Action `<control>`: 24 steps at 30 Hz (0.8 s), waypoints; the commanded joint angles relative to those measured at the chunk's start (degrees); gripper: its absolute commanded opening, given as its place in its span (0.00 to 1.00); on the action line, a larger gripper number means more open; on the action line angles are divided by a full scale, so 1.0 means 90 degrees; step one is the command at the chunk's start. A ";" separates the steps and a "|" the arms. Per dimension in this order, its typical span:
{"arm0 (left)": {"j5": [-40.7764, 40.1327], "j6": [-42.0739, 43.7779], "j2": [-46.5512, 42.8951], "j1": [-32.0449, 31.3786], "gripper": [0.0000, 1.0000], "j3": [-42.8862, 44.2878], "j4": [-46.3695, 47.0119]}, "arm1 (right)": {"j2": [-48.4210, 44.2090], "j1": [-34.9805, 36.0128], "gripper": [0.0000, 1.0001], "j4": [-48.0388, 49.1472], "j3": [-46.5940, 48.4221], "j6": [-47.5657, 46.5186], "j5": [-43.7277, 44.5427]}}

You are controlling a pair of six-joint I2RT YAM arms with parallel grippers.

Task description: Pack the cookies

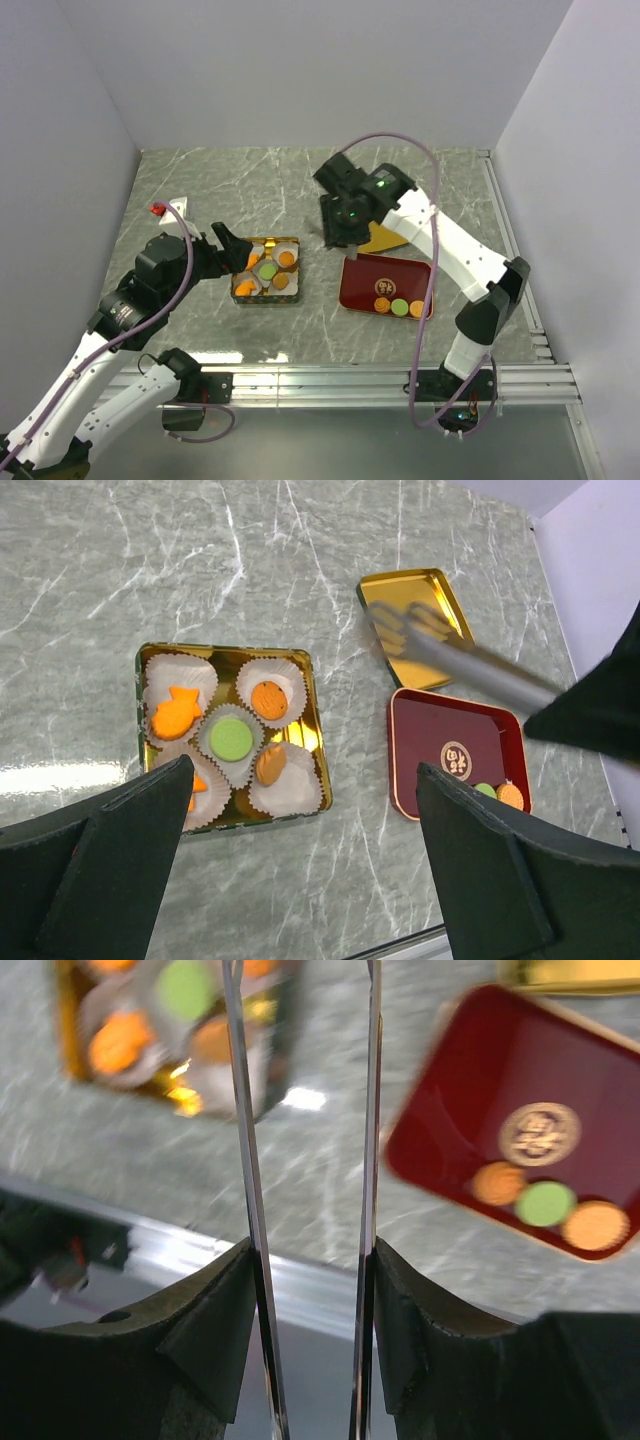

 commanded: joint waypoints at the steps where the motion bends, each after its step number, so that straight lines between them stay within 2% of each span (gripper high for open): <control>1: -0.0136 0.0142 -0.0001 0.0011 0.99 0.0215 0.0108 | -0.0633 -0.0872 0.53 0.0069 -0.0266 -0.0381 0.0225; 9: -0.0068 0.0171 0.0067 0.0021 1.00 0.0410 -0.0107 | -0.0868 -0.2329 0.54 0.0118 -0.0704 -0.0869 0.0898; 14: 0.0010 0.0210 0.0242 0.0021 0.99 0.0566 -0.0059 | -0.0869 -0.3559 0.53 0.0635 -0.1115 -0.1074 0.0597; 15: 0.0020 0.0220 0.0281 0.0021 0.99 0.0605 -0.0058 | -0.0810 -0.3929 0.53 0.0694 -0.1155 -0.1113 0.0461; 24: 0.0079 0.0308 0.0536 0.0021 0.99 0.1055 -0.0195 | 0.0135 -0.5299 0.53 0.1065 -0.0833 -0.1455 0.0342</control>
